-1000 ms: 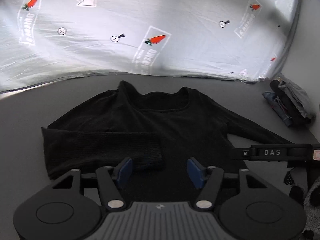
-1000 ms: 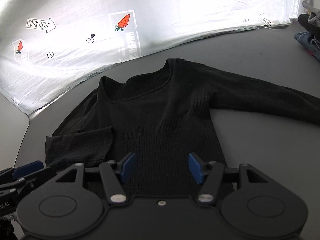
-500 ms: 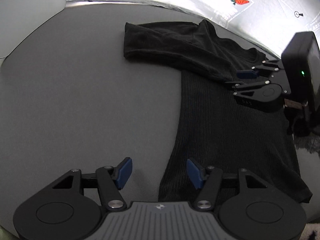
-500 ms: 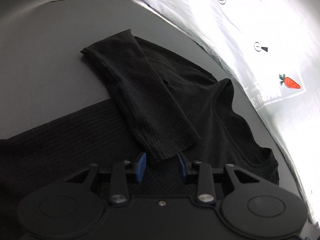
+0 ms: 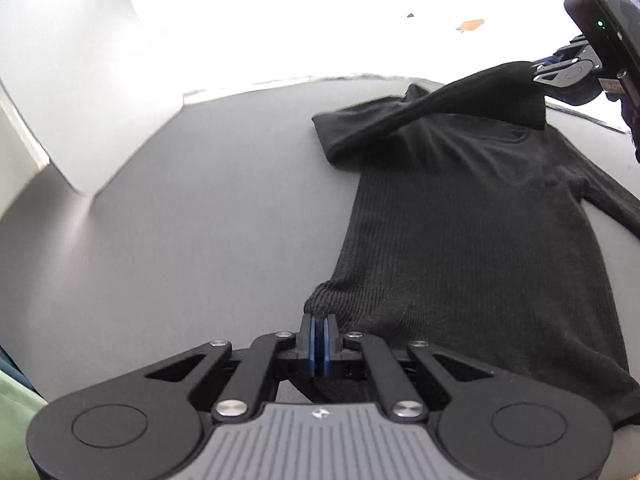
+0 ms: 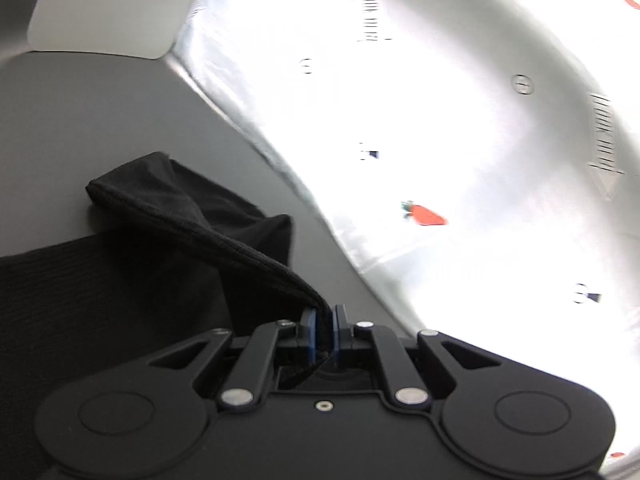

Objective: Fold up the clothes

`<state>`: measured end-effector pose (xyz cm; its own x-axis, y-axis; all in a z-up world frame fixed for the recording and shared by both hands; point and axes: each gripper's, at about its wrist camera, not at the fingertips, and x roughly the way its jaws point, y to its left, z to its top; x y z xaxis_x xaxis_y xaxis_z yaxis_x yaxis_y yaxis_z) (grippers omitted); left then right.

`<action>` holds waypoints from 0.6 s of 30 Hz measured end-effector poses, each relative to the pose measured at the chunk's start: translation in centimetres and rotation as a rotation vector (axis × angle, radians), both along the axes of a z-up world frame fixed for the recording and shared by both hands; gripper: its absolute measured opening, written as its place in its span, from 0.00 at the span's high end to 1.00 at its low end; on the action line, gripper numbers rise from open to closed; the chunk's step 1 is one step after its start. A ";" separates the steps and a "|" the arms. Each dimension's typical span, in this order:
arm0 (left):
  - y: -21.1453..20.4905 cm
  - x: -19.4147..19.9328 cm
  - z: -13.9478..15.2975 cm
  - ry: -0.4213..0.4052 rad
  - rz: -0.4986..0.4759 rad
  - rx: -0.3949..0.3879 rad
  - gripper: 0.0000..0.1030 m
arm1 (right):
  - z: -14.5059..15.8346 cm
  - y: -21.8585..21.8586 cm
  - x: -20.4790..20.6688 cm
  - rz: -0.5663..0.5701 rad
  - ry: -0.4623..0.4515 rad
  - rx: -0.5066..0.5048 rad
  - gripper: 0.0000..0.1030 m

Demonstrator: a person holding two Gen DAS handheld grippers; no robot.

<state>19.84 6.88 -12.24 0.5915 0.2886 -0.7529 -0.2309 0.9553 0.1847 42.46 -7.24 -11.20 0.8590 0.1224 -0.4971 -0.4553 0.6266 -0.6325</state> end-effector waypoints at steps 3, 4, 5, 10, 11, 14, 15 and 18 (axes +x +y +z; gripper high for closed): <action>-4.6 -0.9 1.2 -0.010 -0.136 0.086 0.96 | 1.9 -7.2 0.4 -0.128 -0.079 -0.022 0.92; -6.3 -1.2 1.0 -0.002 -0.184 0.117 0.96 | 2.1 -9.7 0.6 -0.178 -0.086 -0.023 0.92; -7.9 -1.2 0.1 0.018 -0.229 0.142 0.96 | 1.8 -12.0 0.8 -0.225 -0.071 -0.019 0.92; -14.1 -0.7 -6.3 0.168 -0.413 0.219 0.91 | -1.9 -20.3 2.0 -0.425 0.060 0.003 0.89; -14.5 -0.7 -7.2 0.192 -0.424 0.221 0.91 | -3.0 -21.1 2.0 -0.457 0.108 0.012 0.83; -14.6 -1.3 -8.3 0.221 -0.430 0.200 0.83 | -5.1 -21.9 0.2 -0.484 0.190 0.088 0.63; -14.1 -1.7 -7.9 0.205 -0.419 0.176 0.76 | -5.0 -21.6 -0.9 -0.474 0.209 0.140 0.58; -12.2 -2.5 -6.6 0.150 -0.355 0.086 0.67 | -4.5 -19.8 -4.6 -0.422 0.308 0.285 0.52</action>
